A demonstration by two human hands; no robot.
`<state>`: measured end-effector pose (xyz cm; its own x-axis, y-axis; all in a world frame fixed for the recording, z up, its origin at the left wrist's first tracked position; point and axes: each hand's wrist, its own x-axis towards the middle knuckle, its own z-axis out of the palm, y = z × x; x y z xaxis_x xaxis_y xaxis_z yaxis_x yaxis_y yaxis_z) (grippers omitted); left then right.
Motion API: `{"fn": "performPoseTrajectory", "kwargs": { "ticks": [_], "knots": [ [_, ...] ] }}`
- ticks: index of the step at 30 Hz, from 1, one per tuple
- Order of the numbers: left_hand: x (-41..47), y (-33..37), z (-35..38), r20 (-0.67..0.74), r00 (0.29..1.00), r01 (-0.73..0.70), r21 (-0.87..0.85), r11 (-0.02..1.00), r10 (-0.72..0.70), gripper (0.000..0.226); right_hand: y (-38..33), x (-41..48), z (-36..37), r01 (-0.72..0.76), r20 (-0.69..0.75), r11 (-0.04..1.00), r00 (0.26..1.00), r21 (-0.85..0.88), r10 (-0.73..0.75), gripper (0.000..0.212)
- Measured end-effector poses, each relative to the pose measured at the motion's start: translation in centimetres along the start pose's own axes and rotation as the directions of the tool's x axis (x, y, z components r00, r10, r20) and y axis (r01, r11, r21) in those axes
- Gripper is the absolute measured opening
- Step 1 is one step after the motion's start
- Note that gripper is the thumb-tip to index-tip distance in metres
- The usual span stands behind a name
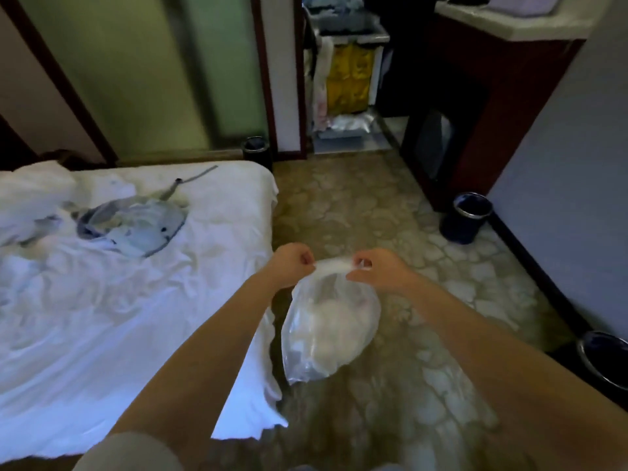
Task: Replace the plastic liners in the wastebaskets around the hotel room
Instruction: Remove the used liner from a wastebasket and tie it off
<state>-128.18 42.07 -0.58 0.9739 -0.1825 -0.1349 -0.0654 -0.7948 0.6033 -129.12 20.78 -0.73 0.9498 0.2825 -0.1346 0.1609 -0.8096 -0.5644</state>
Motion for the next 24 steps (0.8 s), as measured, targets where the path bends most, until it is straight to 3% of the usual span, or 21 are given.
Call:
{"fn": "performPoseTrajectory", "kwargs": {
  "ticks": [8,11,16,19,24],
  "knots": [
    [22.1,5.2,-2.8,0.036,0.990,-0.134,-0.108,0.985,0.139,0.002,7.1,14.7,-9.7,-0.116,-0.220,0.981,0.964,0.155,0.149,0.018],
    [30.8,7.5,-4.4,-0.020,0.988,-0.154,-0.158,0.975,0.153,0.004,9.8,22.1,-13.9,-0.097,-0.293,0.982,0.945,0.162,0.142,0.031],
    [44.8,11.0,-7.5,-0.072,0.987,-0.157,-0.159,0.975,0.147,0.005,13.2,34.7,-21.7,-0.025,-0.357,0.989,0.931,0.149,0.077,0.022],
    [52.2,12.4,-9.6,-0.091,0.985,-0.163,-0.213,0.963,0.147,0.024,14.3,41.6,-26.1,-0.005,-0.372,0.983,0.925,0.183,0.074,0.018],
    [65.0,12.6,-12.2,-0.001,0.961,-0.274,-0.121,0.954,0.276,0.066,15.9,53.4,-31.0,0.035,-0.374,0.991,0.927,0.130,0.017,0.019]
  ]
}}
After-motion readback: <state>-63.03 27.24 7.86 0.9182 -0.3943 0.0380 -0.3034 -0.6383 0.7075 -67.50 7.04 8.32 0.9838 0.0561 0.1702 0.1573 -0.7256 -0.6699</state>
